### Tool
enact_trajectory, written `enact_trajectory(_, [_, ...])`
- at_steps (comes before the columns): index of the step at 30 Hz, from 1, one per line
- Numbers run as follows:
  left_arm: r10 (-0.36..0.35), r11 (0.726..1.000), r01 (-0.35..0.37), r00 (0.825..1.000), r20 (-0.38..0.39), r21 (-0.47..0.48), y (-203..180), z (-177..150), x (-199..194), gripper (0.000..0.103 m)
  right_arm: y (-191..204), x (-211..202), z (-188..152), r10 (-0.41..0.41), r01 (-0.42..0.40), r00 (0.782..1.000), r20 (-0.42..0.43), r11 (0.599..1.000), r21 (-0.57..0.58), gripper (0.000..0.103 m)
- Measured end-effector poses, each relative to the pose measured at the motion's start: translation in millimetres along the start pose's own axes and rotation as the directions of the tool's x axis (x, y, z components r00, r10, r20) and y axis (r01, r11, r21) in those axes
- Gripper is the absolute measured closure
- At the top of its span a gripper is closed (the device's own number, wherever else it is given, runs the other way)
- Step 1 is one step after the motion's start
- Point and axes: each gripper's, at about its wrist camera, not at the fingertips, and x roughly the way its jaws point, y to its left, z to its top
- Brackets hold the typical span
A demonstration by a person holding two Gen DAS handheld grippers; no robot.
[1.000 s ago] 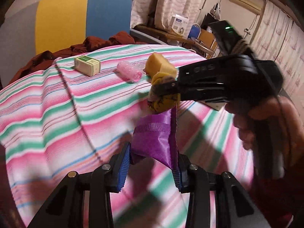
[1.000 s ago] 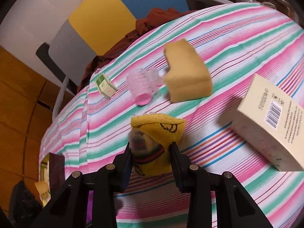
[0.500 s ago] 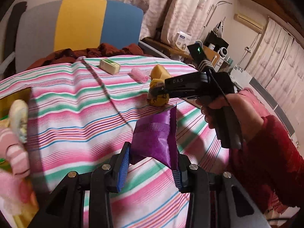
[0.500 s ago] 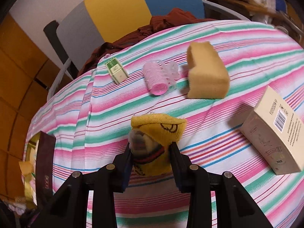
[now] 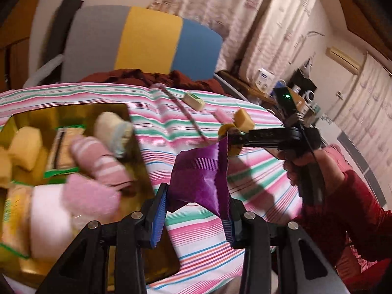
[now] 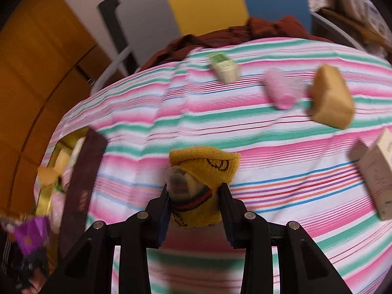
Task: Organize objects
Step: 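Carry the yellow sock and purple packet to the gold tray and release both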
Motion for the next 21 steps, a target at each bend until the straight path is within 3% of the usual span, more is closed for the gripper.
enact_trajectory(8, [0.053,0.994,-0.048,0.998,0.042,-0.096,39.1,-8.6,-28.1,0.064,81.9,-16.7,-22.0,0.132,-0.132,0.991,-0.009,0.986,-0.1,0.066])
enact_trajectory(14, [0.115,0.983,-0.102,0.99,0.079,-0.155,70.3,-7.2,-48.4,0.064,143.5,-21.3,-42.8,0.229,-0.236,0.972,-0.056,0.955,-0.179,0.066])
enact_trajectory(21, [0.162,0.963,-0.141,0.984,0.073,-0.231,106.2,-2.2,-53.4,0.064,198.9,-2.5,-68.4,0.202,-0.234,0.97,-0.134,0.926,-0.297,0.066])
